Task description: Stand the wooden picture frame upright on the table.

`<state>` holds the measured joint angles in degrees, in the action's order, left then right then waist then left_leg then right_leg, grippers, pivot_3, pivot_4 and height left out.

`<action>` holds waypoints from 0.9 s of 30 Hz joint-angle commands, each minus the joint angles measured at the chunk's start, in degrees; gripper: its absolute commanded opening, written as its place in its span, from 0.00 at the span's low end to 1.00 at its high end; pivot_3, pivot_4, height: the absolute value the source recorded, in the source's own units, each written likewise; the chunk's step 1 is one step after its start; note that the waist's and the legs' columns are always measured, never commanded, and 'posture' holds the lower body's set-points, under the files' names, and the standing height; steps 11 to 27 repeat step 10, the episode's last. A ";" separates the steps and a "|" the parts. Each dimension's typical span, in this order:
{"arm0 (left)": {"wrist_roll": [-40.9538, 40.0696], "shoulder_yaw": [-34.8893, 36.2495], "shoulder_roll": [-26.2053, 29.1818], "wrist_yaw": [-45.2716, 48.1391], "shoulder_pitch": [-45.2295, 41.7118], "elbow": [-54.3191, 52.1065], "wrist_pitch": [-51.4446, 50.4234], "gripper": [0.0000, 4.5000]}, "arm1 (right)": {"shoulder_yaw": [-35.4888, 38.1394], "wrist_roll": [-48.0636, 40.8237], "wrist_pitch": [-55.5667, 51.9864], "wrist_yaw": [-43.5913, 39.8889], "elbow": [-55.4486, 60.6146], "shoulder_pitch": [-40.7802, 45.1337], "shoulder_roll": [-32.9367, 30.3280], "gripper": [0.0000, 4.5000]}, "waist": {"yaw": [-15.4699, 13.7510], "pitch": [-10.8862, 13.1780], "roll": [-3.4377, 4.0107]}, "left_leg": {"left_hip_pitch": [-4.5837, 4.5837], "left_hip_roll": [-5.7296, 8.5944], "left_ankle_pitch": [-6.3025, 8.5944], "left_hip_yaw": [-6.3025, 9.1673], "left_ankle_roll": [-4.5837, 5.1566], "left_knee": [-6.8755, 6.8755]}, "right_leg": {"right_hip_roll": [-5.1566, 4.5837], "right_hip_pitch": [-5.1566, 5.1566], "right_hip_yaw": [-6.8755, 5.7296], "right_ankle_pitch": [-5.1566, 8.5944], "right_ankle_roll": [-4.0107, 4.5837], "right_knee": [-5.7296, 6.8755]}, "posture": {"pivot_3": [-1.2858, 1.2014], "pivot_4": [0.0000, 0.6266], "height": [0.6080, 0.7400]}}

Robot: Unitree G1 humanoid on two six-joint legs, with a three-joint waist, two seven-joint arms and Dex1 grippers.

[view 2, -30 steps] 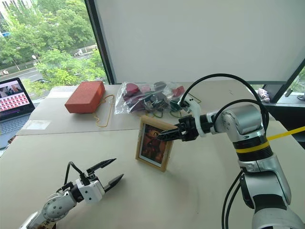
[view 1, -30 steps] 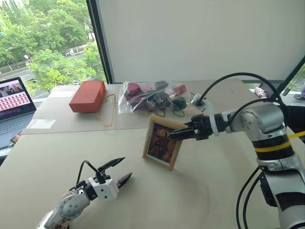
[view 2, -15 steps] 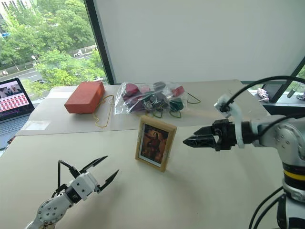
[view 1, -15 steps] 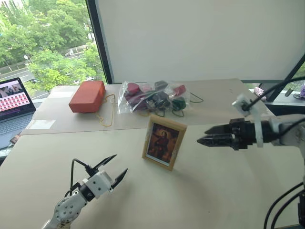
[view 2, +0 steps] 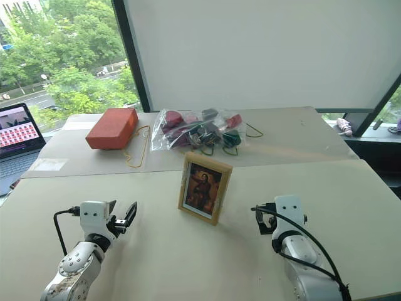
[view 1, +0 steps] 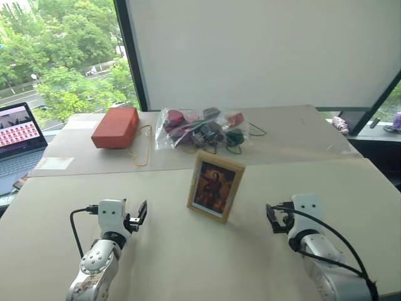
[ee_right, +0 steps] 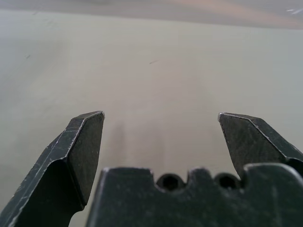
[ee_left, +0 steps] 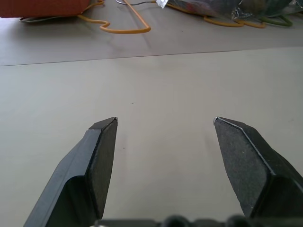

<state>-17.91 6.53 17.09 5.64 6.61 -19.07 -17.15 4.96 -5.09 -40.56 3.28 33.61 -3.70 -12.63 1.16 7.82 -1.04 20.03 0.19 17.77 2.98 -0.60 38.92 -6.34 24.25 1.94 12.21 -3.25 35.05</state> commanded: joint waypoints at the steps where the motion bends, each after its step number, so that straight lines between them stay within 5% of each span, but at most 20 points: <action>1: 0.88 1.55 -0.30 -0.07 -1.14 -1.80 0.16 0.78 | -1.42 3.69 6.47 -0.42 -3.17 0.45 -1.24 0.99 | -0.06 0.00 0.00 | -0.03 -0.02 0.00 0.01 0.01 -0.01 | 0.03 -0.01 0.00 0.02 0.04 0.02 | 0.52 0.24 1.00; 27: 1.77 1.89 -1.17 0.36 -2.53 -1.60 0.27 0.78 | -2.39 5.85 10.14 -2.29 -7.10 0.14 -1.32 0.99 | -0.18 0.00 0.00 | -0.03 -0.04 0.02 0.02 0.04 -0.05 | 0.04 -0.02 -0.01 0.05 0.08 0.00 | 0.52 0.24 1.00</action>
